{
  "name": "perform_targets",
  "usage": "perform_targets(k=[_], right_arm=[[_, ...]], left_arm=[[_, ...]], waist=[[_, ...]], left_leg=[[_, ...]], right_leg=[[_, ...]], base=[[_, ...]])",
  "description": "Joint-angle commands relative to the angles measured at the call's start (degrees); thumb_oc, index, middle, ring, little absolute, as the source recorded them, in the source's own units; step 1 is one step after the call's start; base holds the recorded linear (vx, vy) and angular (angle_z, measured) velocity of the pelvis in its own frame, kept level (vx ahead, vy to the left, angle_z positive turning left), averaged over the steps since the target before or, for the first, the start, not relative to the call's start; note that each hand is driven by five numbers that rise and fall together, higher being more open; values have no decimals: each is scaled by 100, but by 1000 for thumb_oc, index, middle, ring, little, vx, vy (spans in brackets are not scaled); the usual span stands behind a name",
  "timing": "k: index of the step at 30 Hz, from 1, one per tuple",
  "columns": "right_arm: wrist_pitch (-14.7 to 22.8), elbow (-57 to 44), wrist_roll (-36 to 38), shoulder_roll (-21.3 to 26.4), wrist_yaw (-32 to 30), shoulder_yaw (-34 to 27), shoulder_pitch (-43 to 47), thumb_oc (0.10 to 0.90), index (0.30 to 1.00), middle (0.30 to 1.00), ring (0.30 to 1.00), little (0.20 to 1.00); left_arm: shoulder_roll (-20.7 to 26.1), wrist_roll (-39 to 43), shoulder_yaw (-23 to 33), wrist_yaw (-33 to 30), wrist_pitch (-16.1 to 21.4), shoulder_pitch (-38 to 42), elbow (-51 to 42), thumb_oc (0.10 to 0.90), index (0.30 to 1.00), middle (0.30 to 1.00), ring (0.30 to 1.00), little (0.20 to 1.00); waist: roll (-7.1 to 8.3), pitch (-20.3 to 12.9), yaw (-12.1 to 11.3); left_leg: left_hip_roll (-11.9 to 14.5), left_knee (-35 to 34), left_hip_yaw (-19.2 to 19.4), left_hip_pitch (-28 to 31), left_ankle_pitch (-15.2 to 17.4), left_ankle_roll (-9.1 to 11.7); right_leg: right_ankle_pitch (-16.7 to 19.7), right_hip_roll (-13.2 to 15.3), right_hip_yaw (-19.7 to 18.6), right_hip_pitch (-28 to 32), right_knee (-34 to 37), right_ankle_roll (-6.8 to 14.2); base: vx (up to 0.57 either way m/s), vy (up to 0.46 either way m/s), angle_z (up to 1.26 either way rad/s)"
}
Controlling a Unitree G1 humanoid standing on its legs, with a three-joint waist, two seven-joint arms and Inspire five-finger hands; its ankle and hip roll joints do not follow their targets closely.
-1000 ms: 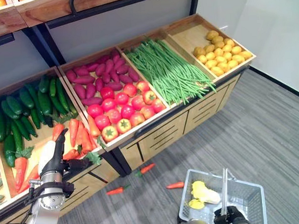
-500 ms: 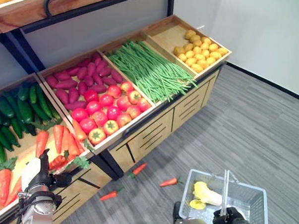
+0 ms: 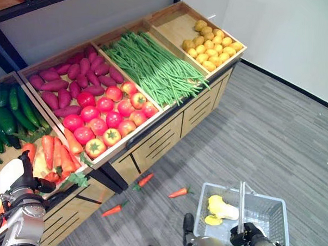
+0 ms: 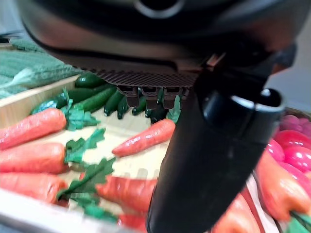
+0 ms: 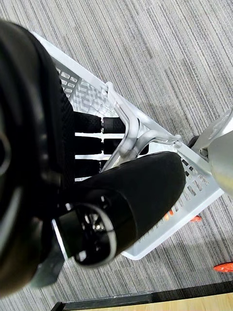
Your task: Get the vegetables into the basket
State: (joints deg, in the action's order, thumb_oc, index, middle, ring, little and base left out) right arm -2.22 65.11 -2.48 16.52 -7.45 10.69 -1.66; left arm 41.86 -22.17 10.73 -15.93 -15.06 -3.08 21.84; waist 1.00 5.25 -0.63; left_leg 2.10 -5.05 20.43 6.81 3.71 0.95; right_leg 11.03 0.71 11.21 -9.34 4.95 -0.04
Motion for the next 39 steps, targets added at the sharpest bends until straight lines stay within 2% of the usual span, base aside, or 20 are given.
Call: perform_targets(k=[1, 6, 12, 25, 30, 31, 32, 33, 34, 39], right_arm=[[-39, 314, -424, 82, 2, 409, -61, 400, 300, 300, 300, 300], [-8, 342, -418, 102, -15, 516, -28, 400, 300, 300, 300, 300], [15, 399, -381, 82, -69, 604, 38, 400, 300, 300, 300, 300], [-9, 460, -434, 30, -89, 766, 151, 400, 300, 300, 300, 300], [16, 403, -350, 75, -170, 910, 316, 400, 300, 300, 300, 300], [18, 403, -333, 72, -174, 927, 321, 400, 300, 300, 300, 300], [18, 405, -332, 75, -171, 964, 334, 400, 300, 300, 300, 300], [31, 413, -314, 70, -187, 981, 342, 400, 300, 300, 300, 300], [39, 416, -305, 70, -195, 1016, 357, 400, 300, 300, 300, 300], [63, 446, -248, 32, -206, 1094, 393, 400, 300, 300, 300, 300]], left_arm=[[903, -472, 453, -461, 41, 429, -13, 900, 1000, 1000, 1000, 1000], [1172, -425, 151, -486, 41, 827, 619, 900, 1000, 1000, 1000, 1000], [1221, -206, -408, -494, 103, 1345, 1407, 900, 1000, 1000, 1000, 1000], [909, 100, -782, -431, 147, 1638, 1587, 900, 1000, 1000, 1000, 1000], [1157, 460, -1277, -503, 217, 2494, 2519, 900, 1000, 1000, 1000, 1000], [1212, 458, -1328, -499, 213, 2568, 2543, 859, 942, 942, 942, 942], [1265, 507, -1409, -463, 237, 2676, 2739, 643, 640, 640, 640, 640], [1293, 516, -1489, -469, 247, 2791, 2786, 559, 522, 522, 522, 522], [1322, 597, -1565, -457, 276, 2900, 2961, 400, 300, 300, 300, 300], [1374, 720, -1778, -421, 343, 3116, 3230, 400, 300, 300, 300, 300]], waist=[[22, 57, 29], [34, 129, 79], [106, 219, 102], [182, 387, 107], [277, 509, 136], [294, 522, 138], [309, 522, 146], [330, 524, 148], [344, 531, 152], [392, 553, 144]], left_leg=[[-85, 5, -326, -194, 191, -143], [-95, 5, -304, -250, 192, -143], [-109, 5, -262, -381, 147, -156], [-140, 5, -223, -491, 131, -186], [-137, 5, -204, -856, -15, -184], [-132, 5, -203, -902, -27, -187], [-130, 5, -200, -939, -39, -185], [-127, 5, -203, -974, -47, -183], [-129, 5, -198, -1003, -62, -182], [-141, 5, -188, -1056, -76, -180]], right_leg=[[-1059, 334, -46, 636, -331, 616], [-1020, 326, -90, 561, -319, 650], [-928, 326, -140, 413, -313, 665], [-874, 349, -210, 260, -320, 673], [-711, 318, -252, -107, -320, 678], [-691, 318, -257, -145, -318, 684], [-679, 315, -258, -180, -313, 685], [-664, 317, -263, -212, -310, 688], [-648, 318, -261, -240, -307, 685], [-624, 330, -275, -284, -293, 684]], base=[[0, 0, 0], [4, 9, -1], [-14, 22, -6], [3, 7, -2], [-43, 9, -4], [-26, -5, -14], [-6, 1, -11], [-3, 4, -7], [1, 8, -6], [0, 4, -2]])
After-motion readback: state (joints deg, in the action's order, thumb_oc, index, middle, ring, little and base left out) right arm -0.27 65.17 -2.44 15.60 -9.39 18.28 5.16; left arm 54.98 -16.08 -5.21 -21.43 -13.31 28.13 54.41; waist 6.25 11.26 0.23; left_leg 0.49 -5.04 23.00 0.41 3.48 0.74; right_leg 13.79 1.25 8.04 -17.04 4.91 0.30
